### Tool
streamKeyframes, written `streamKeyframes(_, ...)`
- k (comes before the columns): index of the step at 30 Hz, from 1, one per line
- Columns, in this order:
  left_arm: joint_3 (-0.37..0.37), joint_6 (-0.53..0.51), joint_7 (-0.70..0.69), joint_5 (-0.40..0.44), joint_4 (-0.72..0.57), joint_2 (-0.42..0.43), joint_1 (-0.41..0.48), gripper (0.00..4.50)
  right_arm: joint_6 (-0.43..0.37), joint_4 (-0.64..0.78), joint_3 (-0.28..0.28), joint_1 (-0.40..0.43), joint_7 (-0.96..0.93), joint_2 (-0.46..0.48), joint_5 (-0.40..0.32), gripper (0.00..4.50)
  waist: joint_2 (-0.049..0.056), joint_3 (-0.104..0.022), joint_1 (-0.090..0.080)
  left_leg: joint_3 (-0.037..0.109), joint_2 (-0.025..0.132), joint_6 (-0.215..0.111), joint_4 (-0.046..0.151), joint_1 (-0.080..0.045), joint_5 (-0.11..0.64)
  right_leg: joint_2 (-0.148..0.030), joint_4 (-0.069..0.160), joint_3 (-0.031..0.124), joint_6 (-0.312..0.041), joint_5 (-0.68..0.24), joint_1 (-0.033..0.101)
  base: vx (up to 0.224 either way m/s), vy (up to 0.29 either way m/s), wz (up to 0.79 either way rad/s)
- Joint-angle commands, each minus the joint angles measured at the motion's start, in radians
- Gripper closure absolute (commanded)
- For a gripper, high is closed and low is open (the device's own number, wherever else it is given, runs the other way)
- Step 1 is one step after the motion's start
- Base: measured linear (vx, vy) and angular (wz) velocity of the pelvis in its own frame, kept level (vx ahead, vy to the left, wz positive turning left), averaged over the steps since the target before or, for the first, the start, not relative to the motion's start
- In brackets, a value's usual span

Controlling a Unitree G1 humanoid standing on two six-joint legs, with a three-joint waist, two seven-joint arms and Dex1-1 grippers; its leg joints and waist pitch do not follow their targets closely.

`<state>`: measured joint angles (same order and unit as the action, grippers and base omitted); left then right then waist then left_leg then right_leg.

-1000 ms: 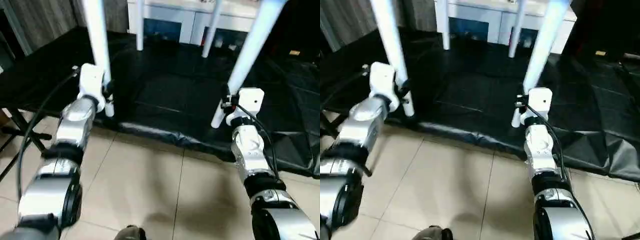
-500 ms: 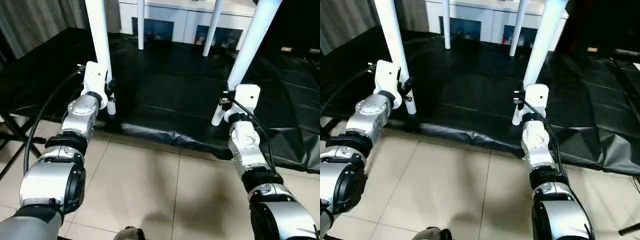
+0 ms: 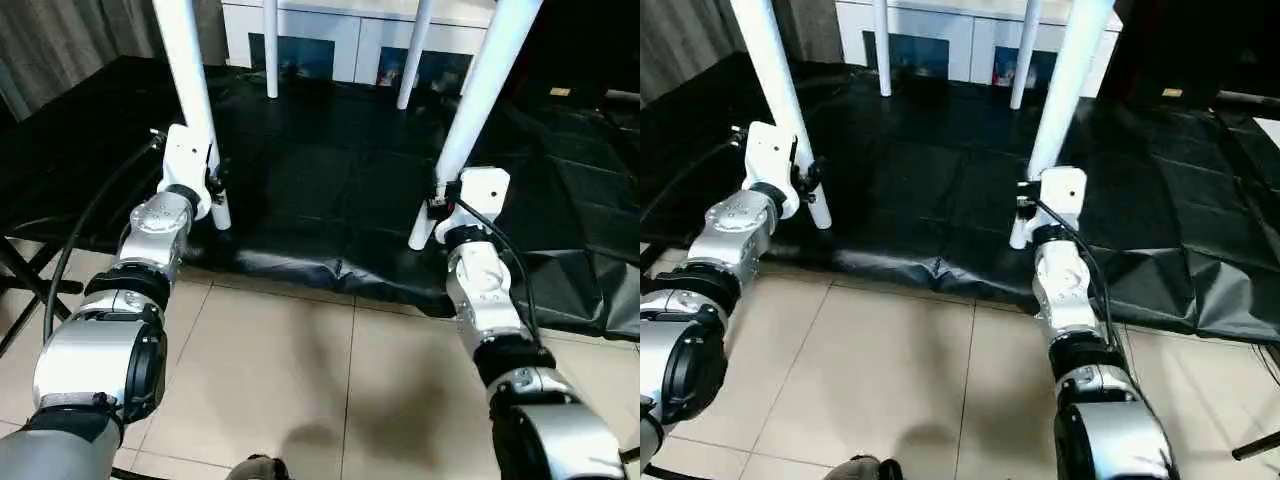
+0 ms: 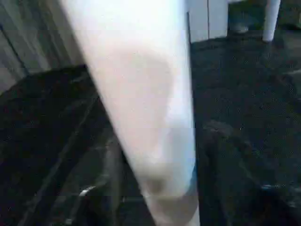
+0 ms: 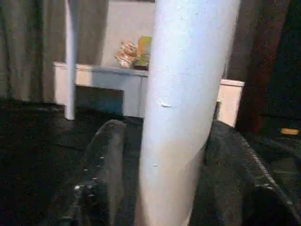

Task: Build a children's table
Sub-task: Flip table

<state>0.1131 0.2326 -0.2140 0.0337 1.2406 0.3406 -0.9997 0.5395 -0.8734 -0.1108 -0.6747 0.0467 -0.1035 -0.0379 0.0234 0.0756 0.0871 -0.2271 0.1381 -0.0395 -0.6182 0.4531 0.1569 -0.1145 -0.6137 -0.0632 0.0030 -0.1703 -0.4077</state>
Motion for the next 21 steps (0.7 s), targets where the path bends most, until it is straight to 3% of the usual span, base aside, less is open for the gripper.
streamKeyframes(1, -0.004, 0.037, -0.026, -0.008, -0.055, -0.001, -0.019, 1.46, 0.037, 0.074, 0.016, 0.014, 0.036, -0.001, -0.015, 1.53, 0.022, -0.102, -0.007, 0.066, 0.093, 0.107, 0.112, -0.085, 0.482, -0.055, 0.053, 0.031, -0.192, -0.075, 0.009, 0.0, 0.0, 0.0)
streamKeyframes(3, 0.0, 0.062, -0.028, -0.017, -0.106, 0.006, 0.01, 1.33, 0.037, 0.132, 0.02, 0.054, 0.049, -0.011, -0.02, 1.39, 0.027, -0.104, -0.001, 0.065, 0.095, 0.093, 0.111, -0.084, 0.43, -0.052, 0.043, 0.027, -0.2, -0.012, 0.012, 0.0, 0.0, 0.0)
streamKeyframes(6, 0.005, 0.084, 0.003, -0.015, -0.17, 0.015, 0.052, 1.05, 0.01, 0.146, 0.017, 0.083, 0.01, -0.028, 0.016, 1.1, 0.03, -0.104, -0.004, 0.064, 0.093, 0.094, 0.112, -0.082, 0.422, -0.049, 0.04, 0.025, -0.203, -0.006, 0.014, 0.0, 0.0, 0.0)
streamKeyframes(7, 0.012, 0.087, 0.005, -0.021, -0.201, 0.015, 0.07, 1.01, 0.006, 0.149, 0.015, 0.093, 0.002, -0.033, 0.023, 1.01, 0.025, -0.102, -0.005, 0.062, 0.092, 0.09, 0.112, -0.081, 0.422, -0.05, 0.043, 0.026, -0.202, -0.008, 0.014, 0.0, 0.0, 0.0)
streamKeyframes(10, 0.021, 0.088, -0.001, -0.034, -0.25, 0.014, 0.099, 1.01, 0.002, 0.163, 0.014, 0.111, 0.007, -0.036, 0.026, 0.97, 0.025, -0.098, -0.004, 0.063, 0.091, 0.097, 0.111, -0.079, 0.485, -0.058, 0.056, 0.033, -0.195, -0.113, 0.013, 0.0, 0.0, 0.0)
streamKeyframes(12, 0.037, 0.078, -0.027, -0.08, -0.385, -0.007, 0.174, 1.01, 0.007, 0.221, 0.028, 0.161, 0.064, -0.031, 0.005, 0.97, 0.028, -0.097, 0.0, 0.067, 0.093, 0.106, 0.113, -0.081, 0.517, -0.059, 0.059, 0.033, -0.183, -0.158, 0.011, 0.0, 0.0, 0.0)
streamKeyframes(13, 0.037, 0.078, -0.027, -0.08, -0.385, -0.007, 0.174, 1.01, 0.007, 0.221, 0.028, 0.161, 0.064, -0.031, 0.005, 0.97, 0.027, -0.096, 0.001, 0.07, 0.098, 0.106, 0.116, -0.079, 0.522, -0.062, 0.06, 0.034, -0.182, -0.157, 0.015, 0.0, 0.0, 0.0)
streamKeyframes(14, 0.04, 0.08, -0.049, -0.112, -0.475, -0.025, 0.229, 1.01, 0.009, 0.255, 0.038, 0.191, 0.094, -0.029, -0.01, 0.97, 0.027, -0.097, 0.001, 0.071, 0.098, 0.107, 0.117, -0.079, 0.53, -0.059, 0.059, 0.033, -0.178, -0.162, 0.013, 0.0, 0.0, 0.0)
streamKeyframes(18, 0.051, 0.094, -0.056, -0.145, -0.577, -0.037, 0.325, 1.01, 0.011, 0.3, 0.039, 0.224, 0.103, -0.021, -0.038, 0.97, 0.031, -0.092, -0.003, 0.07, 0.096, 0.131, 0.122, -0.083, 0.584, -0.051, 0.065, 0.034, -0.165, -0.203, 0.001, 0.0, 0.0, 0.0)
streamKeyframes(20, 0.067, 0.101, -0.058, -0.183, -0.66, -0.051, 0.397, 1.01, 0.01, 0.354, 0.044, 0.253, 0.136, -0.009, -0.086, 0.97, 0.035, -0.091, 0.002, 0.075, 0.099, 0.136, 0.124, -0.083, 0.612, -0.058, 0.067, 0.036, -0.151, -0.232, 0.005, 0.0, 0.0, 0.0)
streamKeyframes(21, 0.08, 0.091, -0.091, -0.261, -0.783, -0.079, 0.485, 1.01, 0.017, 0.422, 0.066, 0.297, 0.181, -0.004, -0.118, 0.97, 0.033, -0.084, -0.001, 0.075, 0.097, 0.139, 0.127, -0.079, 0.643, -0.055, 0.073, 0.036, -0.136, -0.283, 0.0, 0.0, 0.0, 0.0)
